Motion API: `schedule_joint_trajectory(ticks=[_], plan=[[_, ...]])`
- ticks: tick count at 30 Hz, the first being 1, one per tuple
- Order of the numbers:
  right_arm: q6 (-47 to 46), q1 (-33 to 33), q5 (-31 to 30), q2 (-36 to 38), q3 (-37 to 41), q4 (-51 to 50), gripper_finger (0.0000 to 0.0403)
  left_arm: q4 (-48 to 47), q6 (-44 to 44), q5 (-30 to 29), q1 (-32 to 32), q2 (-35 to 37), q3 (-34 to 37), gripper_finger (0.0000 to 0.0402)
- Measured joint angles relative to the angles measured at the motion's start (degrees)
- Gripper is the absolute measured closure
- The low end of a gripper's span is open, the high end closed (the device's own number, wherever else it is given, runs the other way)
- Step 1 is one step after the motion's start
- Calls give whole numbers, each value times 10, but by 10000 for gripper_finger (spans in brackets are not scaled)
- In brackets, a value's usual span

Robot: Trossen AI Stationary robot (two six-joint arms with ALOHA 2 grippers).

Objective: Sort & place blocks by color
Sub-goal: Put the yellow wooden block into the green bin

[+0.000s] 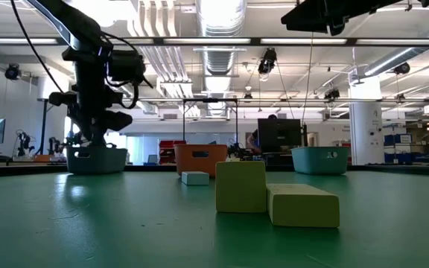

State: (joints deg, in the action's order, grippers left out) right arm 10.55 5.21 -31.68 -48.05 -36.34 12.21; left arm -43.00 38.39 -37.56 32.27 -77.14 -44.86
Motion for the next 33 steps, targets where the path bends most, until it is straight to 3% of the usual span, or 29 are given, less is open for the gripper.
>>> schedule_joint_trajectory(ticks=[13,20,30,33], plan=[[-17,0,0,0,0,-14,184,10,1,-2,-46,54,-1,274],[-19,0,0,0,0,-19,184,73,2,-5,-143,83,-1,273],[-30,0,2,0,0,-42,184,173,2,-35,-293,70,0,273],[-31,0,33,-2,0,-57,184,199,1,-35,-329,70,0,273]])
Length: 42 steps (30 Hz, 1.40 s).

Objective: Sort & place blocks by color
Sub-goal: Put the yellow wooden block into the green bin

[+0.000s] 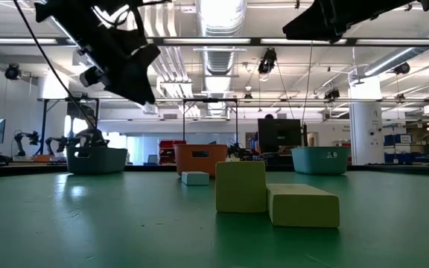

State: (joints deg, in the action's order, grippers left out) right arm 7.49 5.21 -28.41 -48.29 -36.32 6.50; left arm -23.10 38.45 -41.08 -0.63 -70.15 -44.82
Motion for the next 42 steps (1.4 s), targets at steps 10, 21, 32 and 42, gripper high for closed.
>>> schedule_joint_trajectory(ticks=[10,21,32,42], plan=[[-97,30,223,-65,0,15,186,112,-144,3,-152,-8,2,273],[-169,108,222,-181,-12,87,219,215,-229,5,-213,-30,2,273],[-166,172,194,-310,-123,76,263,213,-253,1,-212,-34,2,273],[-163,185,193,-416,-277,-101,307,232,-287,-13,-212,-45,2,273]])
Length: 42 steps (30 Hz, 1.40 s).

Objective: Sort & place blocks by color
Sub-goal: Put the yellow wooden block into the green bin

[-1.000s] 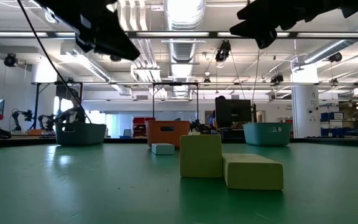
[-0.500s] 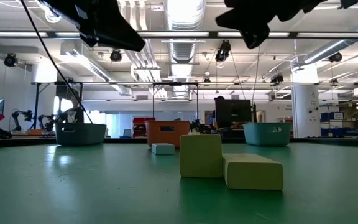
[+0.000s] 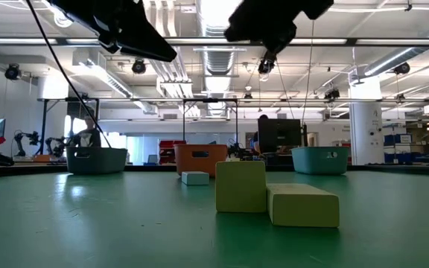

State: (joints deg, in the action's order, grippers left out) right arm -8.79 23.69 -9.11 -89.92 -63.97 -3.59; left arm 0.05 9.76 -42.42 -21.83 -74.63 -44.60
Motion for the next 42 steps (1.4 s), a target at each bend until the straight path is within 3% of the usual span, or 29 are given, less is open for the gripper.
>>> schedule_joint_trajectory(ticks=[6,12,18,22,27,31,36,42], plan=[[-26,24,0,-69,-67,-100,344,12,2,-1,0,-3,0,273],[-66,46,0,-107,-89,-144,372,16,-1,-1,1,-3,0,273],[-82,53,-1,-127,-86,-148,375,22,-1,-1,1,-3,0,273],[-55,53,-3,-138,-86,-145,348,25,-1,-1,1,-3,0,273],[-11,52,-13,-142,-86,-135,280,25,0,-1,1,-3,0,273],[-47,52,-25,-142,-86,-114,214,26,0,-1,1,-3,0,273],[-153,52,-100,-142,-83,-107,147,25,4,-1,1,-3,0,273],[-176,62,-103,-142,-78,-92,131,25,19,-1,1,-3,0,273]])
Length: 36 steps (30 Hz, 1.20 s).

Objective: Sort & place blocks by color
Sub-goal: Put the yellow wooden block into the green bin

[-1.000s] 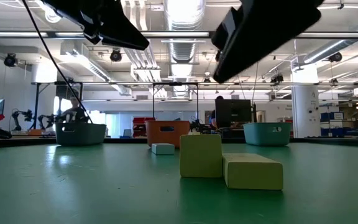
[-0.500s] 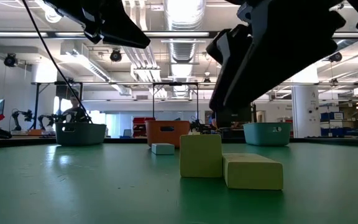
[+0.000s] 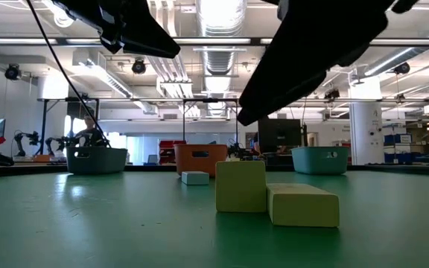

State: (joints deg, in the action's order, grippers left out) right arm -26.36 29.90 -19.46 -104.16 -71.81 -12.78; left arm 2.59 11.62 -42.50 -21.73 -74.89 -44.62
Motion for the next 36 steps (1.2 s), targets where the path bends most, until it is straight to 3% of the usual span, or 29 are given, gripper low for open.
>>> schedule_joint_trajectory(ticks=[15,29,32,36], plan=[[0,0,1,-81,-11,30,162,1,1,0,0,0,0,273],[34,-11,1,-80,-17,34,285,0,0,0,0,0,0,273],[34,-12,2,-80,-17,37,285,0,0,0,0,0,0,273],[36,-13,1,-80,-17,37,247,0,0,0,0,0,0,273]])
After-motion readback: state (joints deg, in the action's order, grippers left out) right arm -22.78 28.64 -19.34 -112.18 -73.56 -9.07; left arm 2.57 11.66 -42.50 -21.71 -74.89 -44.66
